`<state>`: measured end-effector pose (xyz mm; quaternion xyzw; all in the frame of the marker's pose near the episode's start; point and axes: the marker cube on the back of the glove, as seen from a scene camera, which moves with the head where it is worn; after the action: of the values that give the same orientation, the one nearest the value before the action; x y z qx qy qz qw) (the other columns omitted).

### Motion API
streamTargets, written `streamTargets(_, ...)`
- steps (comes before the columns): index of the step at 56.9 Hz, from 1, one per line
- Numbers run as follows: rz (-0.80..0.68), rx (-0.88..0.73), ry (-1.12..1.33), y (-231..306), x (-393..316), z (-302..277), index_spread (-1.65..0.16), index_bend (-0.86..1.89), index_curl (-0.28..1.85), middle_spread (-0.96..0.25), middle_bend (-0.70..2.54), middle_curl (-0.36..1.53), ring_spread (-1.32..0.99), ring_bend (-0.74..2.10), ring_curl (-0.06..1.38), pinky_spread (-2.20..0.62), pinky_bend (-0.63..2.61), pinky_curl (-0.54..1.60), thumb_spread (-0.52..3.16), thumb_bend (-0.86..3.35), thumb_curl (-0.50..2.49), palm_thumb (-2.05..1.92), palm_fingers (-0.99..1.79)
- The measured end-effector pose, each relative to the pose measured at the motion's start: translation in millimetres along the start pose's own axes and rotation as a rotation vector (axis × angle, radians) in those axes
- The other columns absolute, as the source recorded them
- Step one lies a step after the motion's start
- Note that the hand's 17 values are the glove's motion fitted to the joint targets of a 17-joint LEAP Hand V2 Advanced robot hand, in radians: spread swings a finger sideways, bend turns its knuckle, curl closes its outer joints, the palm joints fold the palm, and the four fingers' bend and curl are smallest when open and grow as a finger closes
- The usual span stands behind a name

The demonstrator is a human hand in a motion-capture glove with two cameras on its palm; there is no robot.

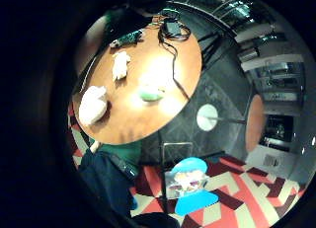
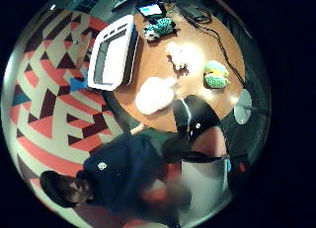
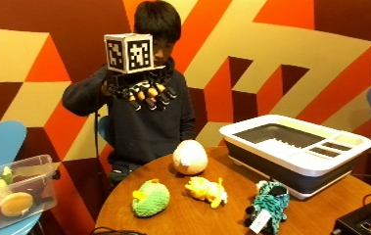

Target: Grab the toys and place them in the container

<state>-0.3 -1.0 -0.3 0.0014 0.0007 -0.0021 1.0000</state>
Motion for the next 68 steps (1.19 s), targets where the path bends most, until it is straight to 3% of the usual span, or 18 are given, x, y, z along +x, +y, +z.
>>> streamTargets(7, -0.007, -0.015, 0.046, -10.9, 4.2, 1.0, -0.17, 0.03, 0.04, -0.02, 0.16, 0.08, -0.02, 0.27, 0.07, 0.01, 0.64, 0.19, 0.85, 0.25, 0.09, 0.3, -0.07)
streamTargets(15, 0.044, -0.138, 0.235, -32.6, 26.5, 19.0, -0.21, 0.05, 0.06, -0.01, 0.12, 0.11, -0.02, 0.22, 0.1, 0.01, 0.76, 0.26, 1.06, 0.24, 0.12, 0.31, -0.29)
streamTargets(38, 0.085, -0.324, 0.323, -85.5, 76.6, 106.8, -0.22, 0.07, 0.12, 0.01, 0.08, 0.14, -0.01, 0.16, 0.16, 0.01, 0.76, 0.31, 1.11, 0.09, 0.2, 0.28, -0.38)
streamTargets(52, 0.03, -0.401, 0.31, -96.9, 87.8, 164.8, -0.23, 0.19, 0.21, 0.01, 0.05, 0.12, 0.0, 0.11, 0.15, 0.01, 0.7, 0.31, 1.11, 0.03, 0.24, 0.32, -0.34)
streamTargets(56, 0.01, -0.373, 0.275, -97.1, 85.8, 172.2, -0.24, 0.29, 0.26, 0.01, 0.04, 0.11, -0.01, 0.1, 0.13, 0.01, 0.67, 0.31, 1.12, 0.04, 0.25, 0.36, -0.3)
streamTargets(68, -0.057, -0.192, 0.137, -93.6, 68.7, 165.2, -0.24, 1.06, 0.51, -0.03, 0.16, 0.12, -0.03, 0.08, 0.06, 0.0, 0.49, 0.28, 1.2, 0.14, 0.35, 0.59, -0.02)
